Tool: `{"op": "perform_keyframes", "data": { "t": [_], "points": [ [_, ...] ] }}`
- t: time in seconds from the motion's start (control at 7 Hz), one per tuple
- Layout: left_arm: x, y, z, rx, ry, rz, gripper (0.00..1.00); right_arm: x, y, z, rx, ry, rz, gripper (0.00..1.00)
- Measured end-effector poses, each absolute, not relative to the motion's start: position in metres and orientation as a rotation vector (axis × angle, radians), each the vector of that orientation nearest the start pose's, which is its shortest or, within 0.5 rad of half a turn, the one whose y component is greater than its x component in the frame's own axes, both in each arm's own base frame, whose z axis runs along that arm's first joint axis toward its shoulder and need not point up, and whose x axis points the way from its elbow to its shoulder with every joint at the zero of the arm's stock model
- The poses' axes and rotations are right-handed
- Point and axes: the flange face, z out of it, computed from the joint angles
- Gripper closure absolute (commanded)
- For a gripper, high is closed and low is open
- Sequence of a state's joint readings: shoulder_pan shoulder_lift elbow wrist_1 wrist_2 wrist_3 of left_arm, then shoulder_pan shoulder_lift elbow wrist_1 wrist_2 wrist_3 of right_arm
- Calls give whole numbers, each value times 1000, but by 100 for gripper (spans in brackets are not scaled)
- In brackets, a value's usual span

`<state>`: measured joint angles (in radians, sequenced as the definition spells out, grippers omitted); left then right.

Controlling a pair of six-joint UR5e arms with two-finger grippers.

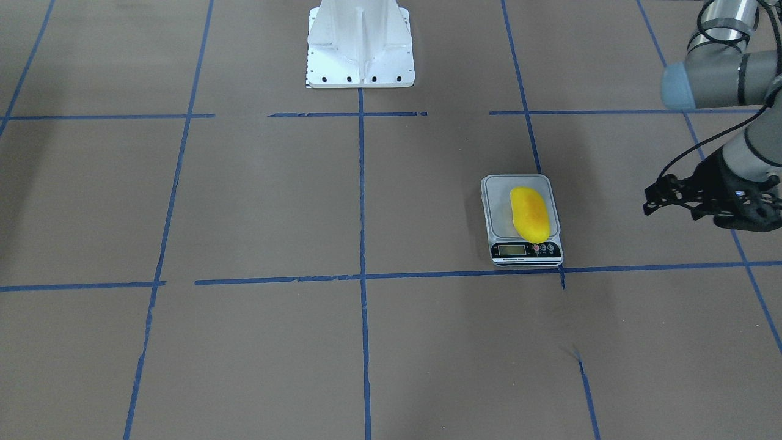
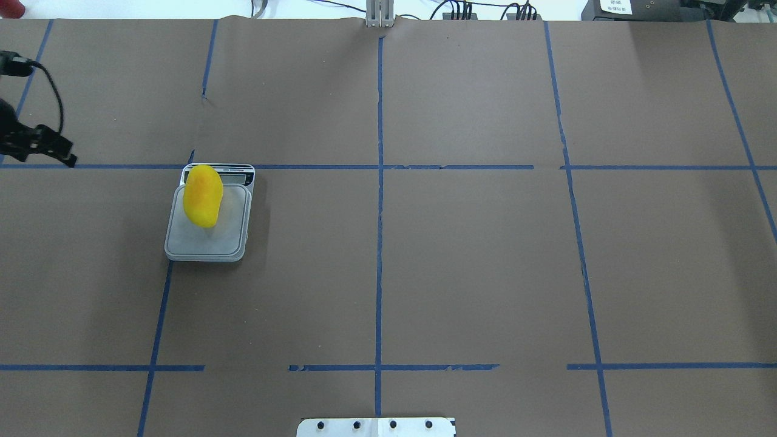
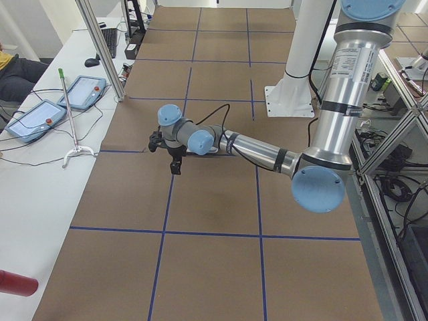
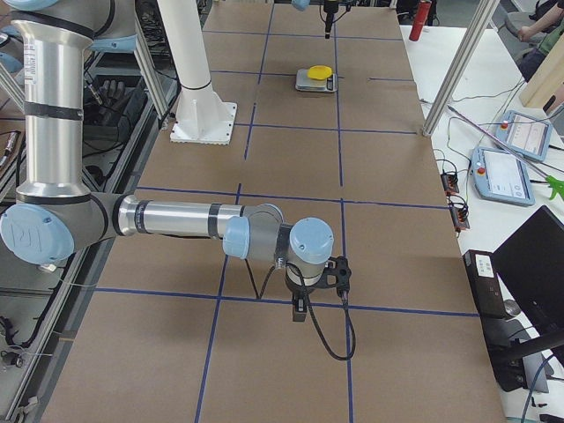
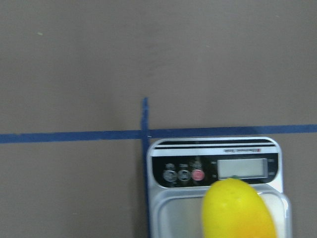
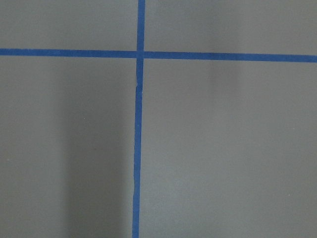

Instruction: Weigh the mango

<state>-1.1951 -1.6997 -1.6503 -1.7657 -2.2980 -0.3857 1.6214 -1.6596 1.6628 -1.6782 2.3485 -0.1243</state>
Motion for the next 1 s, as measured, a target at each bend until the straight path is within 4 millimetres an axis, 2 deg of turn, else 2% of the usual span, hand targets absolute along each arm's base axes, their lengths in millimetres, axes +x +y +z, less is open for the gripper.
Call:
{"op": "perform_keyframes", "data": {
  "t": [0.14, 0.43, 0.71, 0.86, 1.0],
  "points": [
    [97, -538, 569, 107, 779, 163, 0, 86, -442, 666, -31, -783, -29, 0],
    [22, -532, 635, 116, 737, 188, 0, 86, -442, 666, -31, -783, -29, 0],
    [-32, -518, 670, 92, 727, 133, 0, 86, -443, 665, -30, -783, -30, 0],
    [-48, -511, 676, 74, 727, 100, 0, 86, -443, 665, -30, -783, -29, 0],
    [-57, -507, 680, 64, 728, 85, 0, 86, -443, 665, -31, -783, -29, 0]
  ]
}}
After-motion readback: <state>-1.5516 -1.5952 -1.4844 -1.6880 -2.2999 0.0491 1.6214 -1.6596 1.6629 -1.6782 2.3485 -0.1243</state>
